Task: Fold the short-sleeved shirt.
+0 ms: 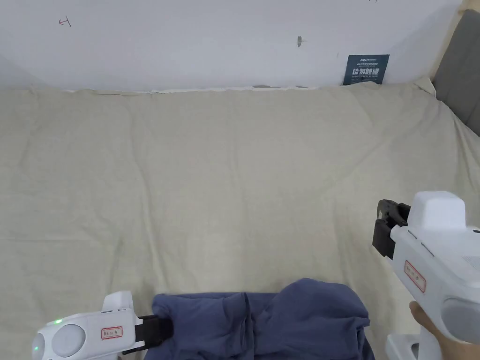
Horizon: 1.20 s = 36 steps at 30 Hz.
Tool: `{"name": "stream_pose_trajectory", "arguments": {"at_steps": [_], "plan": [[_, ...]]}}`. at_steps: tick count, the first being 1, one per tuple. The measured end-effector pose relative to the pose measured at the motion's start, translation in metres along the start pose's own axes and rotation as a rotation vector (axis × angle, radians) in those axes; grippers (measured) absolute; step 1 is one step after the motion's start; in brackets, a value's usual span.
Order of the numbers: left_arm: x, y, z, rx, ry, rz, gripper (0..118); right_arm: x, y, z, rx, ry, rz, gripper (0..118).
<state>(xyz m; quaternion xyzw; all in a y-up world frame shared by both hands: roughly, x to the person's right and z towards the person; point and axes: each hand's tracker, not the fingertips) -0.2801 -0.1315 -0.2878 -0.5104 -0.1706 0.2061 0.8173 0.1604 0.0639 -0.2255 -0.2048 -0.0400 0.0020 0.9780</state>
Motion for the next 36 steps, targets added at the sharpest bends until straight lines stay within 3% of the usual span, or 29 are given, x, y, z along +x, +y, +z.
{"name": "stream_pose_trajectory", "arguments": {"at_steps": [3, 6, 13, 17, 22, 27, 36], "plan": [[0.009, -0.002, 0.013, 0.079, 0.057, -0.067, 9, 0.003, 0.0, -0.003, 0.004, 0.007, 0.007, 2], [0.014, 0.002, 0.038, 0.101, 0.055, -0.05, 9, 0.006, 0.004, -0.003, 0.013, 0.01, 0.011, 2], [-0.002, 0.01, 0.095, 0.193, 0.248, -0.068, 9, 0.007, 0.009, 0.005, 0.044, 0.015, -0.001, 2], [0.026, 0.009, 0.102, 0.204, 0.309, -0.145, 9, 0.011, 0.007, 0.005, 0.052, 0.021, -0.008, 2], [0.096, 0.009, 0.083, 0.177, 0.277, -0.285, 9, 0.009, 0.007, 0.012, 0.059, 0.027, -0.013, 2], [0.163, 0.008, 0.041, 0.091, 0.127, -0.325, 9, 0.018, 0.004, 0.017, 0.062, 0.019, -0.027, 2], [0.224, -0.014, -0.056, -0.077, 0.109, -0.395, 14, 0.035, 0.001, 0.031, 0.053, -0.034, -0.043, 2]]}}
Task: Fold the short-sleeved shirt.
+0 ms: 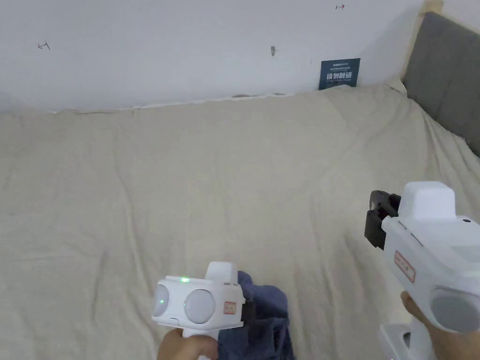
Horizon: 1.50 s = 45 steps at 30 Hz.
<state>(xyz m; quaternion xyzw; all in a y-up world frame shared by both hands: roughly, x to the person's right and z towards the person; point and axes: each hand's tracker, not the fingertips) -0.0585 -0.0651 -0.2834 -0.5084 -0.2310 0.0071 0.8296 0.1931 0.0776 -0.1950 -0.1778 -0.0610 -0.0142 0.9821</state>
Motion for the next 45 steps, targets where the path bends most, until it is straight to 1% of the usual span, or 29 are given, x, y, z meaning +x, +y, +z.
{"name": "stream_pose_trajectory", "arguments": {"at_steps": [1, 3, 4, 5, 6, 8, 11, 12, 13, 16, 18, 19, 20, 22, 24, 26, 29, 34, 36, 39, 41, 43, 45], "plan": [[0.004, -0.002, -0.008, -0.006, 0.005, 0.0, 22, 0.002, 0.0, 0.001, -0.001, -0.004, -0.003, 2], [0.008, -0.003, -0.015, -0.019, -0.01, 0.0, 76, 0.008, -0.002, 0.001, -0.002, -0.011, -0.005, 2], [0.01, -0.003, -0.016, -0.022, -0.017, 0.008, 96, 0.01, -0.002, 0.001, -0.002, -0.014, -0.004, 2], [0.012, -0.004, -0.012, -0.014, -0.032, 0.017, 112, 0.011, -0.002, 0.002, -0.002, -0.017, -0.004, 2], [0.013, -0.006, -0.008, 0.02, -0.063, 0.023, 115, 0.012, -0.002, 0.002, -0.004, -0.021, -0.004, 2], [0.013, -0.005, 0.007, 0.101, -0.082, 0.024, 112, 0.016, -0.003, 0.0, -0.004, -0.024, -0.01, 2], [0.008, -0.001, 0.032, 0.21, -0.057, 0.032, 112, 0.012, -0.002, 0.003, -0.003, -0.025, -0.019, 2], [0.005, 0.0, 0.043, 0.267, -0.041, 0.033, 111, 0.011, -0.001, 0.004, -0.003, -0.024, -0.02, 2], [0.002, -0.001, 0.053, 0.327, -0.03, 0.038, 106, 0.01, 0.0, 0.004, -0.002, -0.023, -0.019, 2], [-0.012, -0.005, 0.077, 0.489, 0.023, 0.041, 70, 0.01, 0.0, 0.002, 0.002, -0.015, -0.017, 2], [-0.019, -0.008, 0.08, 0.531, 0.093, 0.026, 28, 0.008, 0.0, 0.001, 0.003, -0.01, -0.018, 2], [-0.021, -0.01, 0.079, 0.534, 0.123, 0.013, 4, 0.008, 0.0, 0.0, 0.004, -0.008, -0.017, 2], [-0.023, -0.013, 0.076, 0.521, 0.172, -0.011, 1, 0.007, 0.001, 0.0, 0.005, -0.006, -0.017, 2], [-0.031, -0.017, 0.072, 0.492, 0.159, -0.016, 0, 0.007, 0.001, -0.001, 0.007, -0.002, -0.016, 2], [-0.032, -0.026, 0.06, 0.451, 0.181, -0.031, 0, 0.007, 0.0, -0.002, 0.008, 0.002, -0.016, 2], [-0.023, -0.034, 0.041, 0.396, 0.175, -0.049, 0, 0.007, -0.001, -0.003, 0.007, 0.007, -0.015, 2], [-0.007, -0.045, 0.018, 0.32, 0.117, -0.07, 0, 0.001, 0.0, 0.002, 0.002, 0.01, -0.014, 2], [0.03, -0.053, -0.023, 0.222, 0.076, -0.165, 0, 0.014, -0.004, 0.0, -0.006, -0.009, -0.023, 2], [0.039, -0.054, -0.038, 0.2, 0.066, -0.176, 0, 0.019, -0.007, -0.001, -0.008, -0.016, -0.037, 2], [0.046, -0.058, -0.072, 0.115, 0.066, -0.166, 0, 0.023, -0.011, 0.0, -0.016, -0.028, -0.041, 2], [0.045, -0.062, -0.077, 0.182, 0.081, -0.164, 0, 0.026, -0.013, 0.0, -0.024, -0.033, -0.042, 2], [0.041, -0.057, -0.07, 0.162, 0.063, -0.104, 0, 0.028, -0.015, 0.0, -0.028, -0.035, -0.046, 2], [0.039, -0.054, -0.062, 0.159, 0.048, -0.118, 0, 0.029, -0.016, 0.001, -0.027, -0.034, -0.05, 2]]}}
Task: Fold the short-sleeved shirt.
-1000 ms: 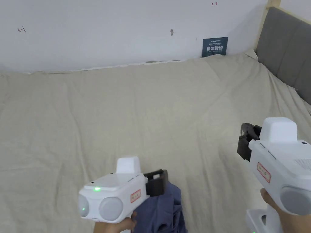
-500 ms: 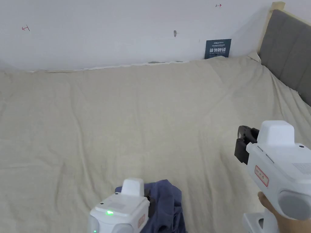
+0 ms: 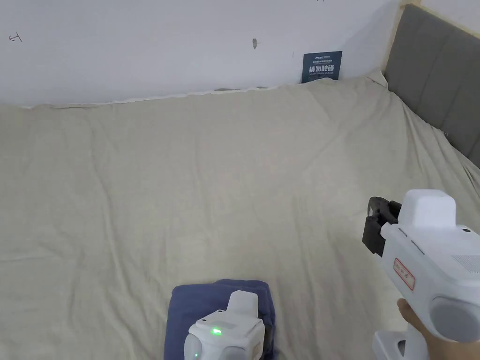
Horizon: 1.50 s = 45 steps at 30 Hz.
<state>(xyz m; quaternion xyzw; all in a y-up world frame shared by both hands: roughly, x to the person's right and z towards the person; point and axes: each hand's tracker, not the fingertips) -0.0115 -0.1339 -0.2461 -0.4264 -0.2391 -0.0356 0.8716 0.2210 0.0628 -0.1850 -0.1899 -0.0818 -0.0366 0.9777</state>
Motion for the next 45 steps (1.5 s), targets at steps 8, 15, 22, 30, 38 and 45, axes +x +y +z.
{"name": "stream_pose_trajectory", "arguments": {"at_steps": [8, 15, 22, 30, 38, 45], "plan": [[-0.012, 0.046, 0.1, 0.344, 0.023, 0.006, 0, -0.008, 0.006, 0.006, 0.05, 0.035, 0.009, 2], [-0.041, 0.081, 0.186, 0.619, 0.183, -0.06, 0, -0.033, 0.015, 0.018, 0.141, 0.049, 0.034, 2], [-0.089, 0.09, 0.225, 0.732, 0.378, -0.06, 0, -0.063, 0.022, 0.034, 0.216, 0.039, 0.079, 2], [-0.135, 0.077, 0.24, 0.764, 0.466, 0.0, 0, -0.082, 0.026, 0.041, 0.23, 0.053, 0.1, 2], [-0.153, 0.068, 0.246, 0.768, 0.493, 0.047, 0, -0.095, 0.017, 0.038, 0.203, 0.07, 0.113, 2], [-0.159, 0.063, 0.245, 0.759, 0.476, 0.079, 0, -0.12, -0.048, -0.002, 0.032, 0.12, 0.138, 2]]}}
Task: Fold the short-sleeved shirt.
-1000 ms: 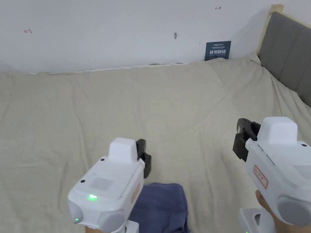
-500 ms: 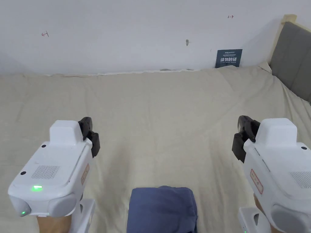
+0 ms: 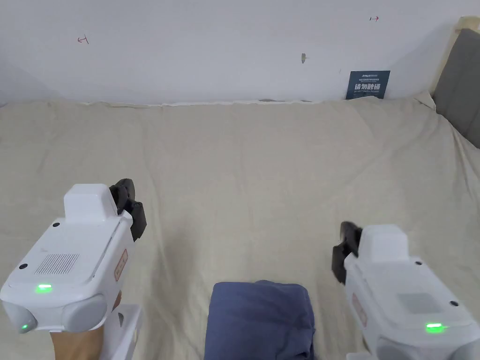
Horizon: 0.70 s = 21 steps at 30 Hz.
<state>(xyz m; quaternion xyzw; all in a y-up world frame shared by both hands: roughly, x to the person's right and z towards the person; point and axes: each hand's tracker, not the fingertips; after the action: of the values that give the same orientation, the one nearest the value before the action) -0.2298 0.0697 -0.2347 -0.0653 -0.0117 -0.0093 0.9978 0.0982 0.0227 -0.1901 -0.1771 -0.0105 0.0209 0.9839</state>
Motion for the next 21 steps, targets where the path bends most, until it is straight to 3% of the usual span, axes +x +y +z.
{"name": "stream_pose_trajectory", "arguments": {"at_steps": [6, 14, 21], "plan": [[-0.006, -0.008, 0.0, -0.024, -0.002, 0.008, 0, -0.034, -0.074, -0.04, -0.173, 0.058, 0.026, 2], [-0.006, -0.036, -0.005, -0.146, -0.054, 0.053, 0, -0.06, -0.135, -0.066, -0.348, 0.042, 0.06, 2], [-0.003, -0.084, -0.022, -0.423, -0.185, 0.266, 4, -0.048, -0.156, -0.072, -0.337, 0.035, 0.011, 2]]}}
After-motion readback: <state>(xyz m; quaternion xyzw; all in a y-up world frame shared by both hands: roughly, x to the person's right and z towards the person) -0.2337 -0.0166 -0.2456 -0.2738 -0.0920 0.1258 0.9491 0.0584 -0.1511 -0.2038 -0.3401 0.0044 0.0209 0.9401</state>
